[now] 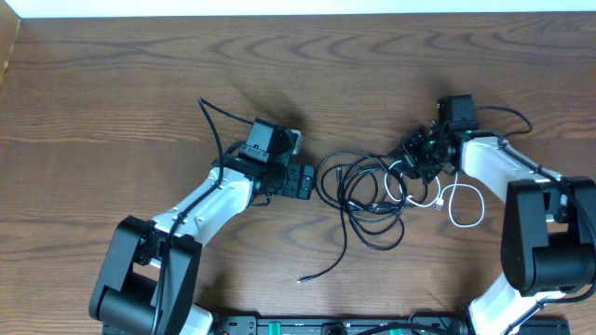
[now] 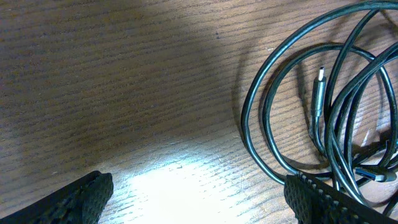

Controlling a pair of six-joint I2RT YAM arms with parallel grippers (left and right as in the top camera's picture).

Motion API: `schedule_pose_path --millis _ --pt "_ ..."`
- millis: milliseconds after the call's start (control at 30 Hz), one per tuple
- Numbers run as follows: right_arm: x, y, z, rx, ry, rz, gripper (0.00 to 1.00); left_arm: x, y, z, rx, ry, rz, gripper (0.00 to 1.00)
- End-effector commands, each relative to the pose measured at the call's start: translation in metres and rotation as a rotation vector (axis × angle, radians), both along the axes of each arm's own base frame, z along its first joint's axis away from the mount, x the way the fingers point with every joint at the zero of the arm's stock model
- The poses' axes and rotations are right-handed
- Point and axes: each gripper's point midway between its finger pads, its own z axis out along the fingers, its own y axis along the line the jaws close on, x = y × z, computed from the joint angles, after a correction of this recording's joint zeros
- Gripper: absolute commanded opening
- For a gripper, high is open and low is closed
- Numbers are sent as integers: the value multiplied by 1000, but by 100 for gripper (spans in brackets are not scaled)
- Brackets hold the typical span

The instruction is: Untangle cables

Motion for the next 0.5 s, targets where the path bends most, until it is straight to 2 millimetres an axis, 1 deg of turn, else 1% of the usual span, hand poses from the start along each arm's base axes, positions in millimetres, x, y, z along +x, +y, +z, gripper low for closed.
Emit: schedule_pose_path --millis 0,33,67,133,233,300,367,400,467 --pt "-2 3 -8 -48 25 -28 18 -3 2 -6 15 12 0 93" --pt "-2 4 -8 -51 23 -24 13 -3 2 -6 15 12 0 93" --pt "-2 6 -8 -57 20 -18 1 -3 2 -6 15 12 0 93" --pt "-4 9 -9 -77 8 8 1 -3 2 -6 15 12 0 93" --pt "-4 14 -9 -106 -43 100 1 -3 2 -6 16 13 0 93" --pt "-6 21 -6 -85 -71 169 1 -3 2 -6 16 12 0 93" --pt "-10 39 9 31 -128 277 1 -3 2 -6 16 13 0 93" --pt "-9 45 18 69 -164 311 1 -3 2 -6 16 13 0 93" --pt "-6 50 36 93 -243 358 1 -3 2 -6 16 13 0 93"
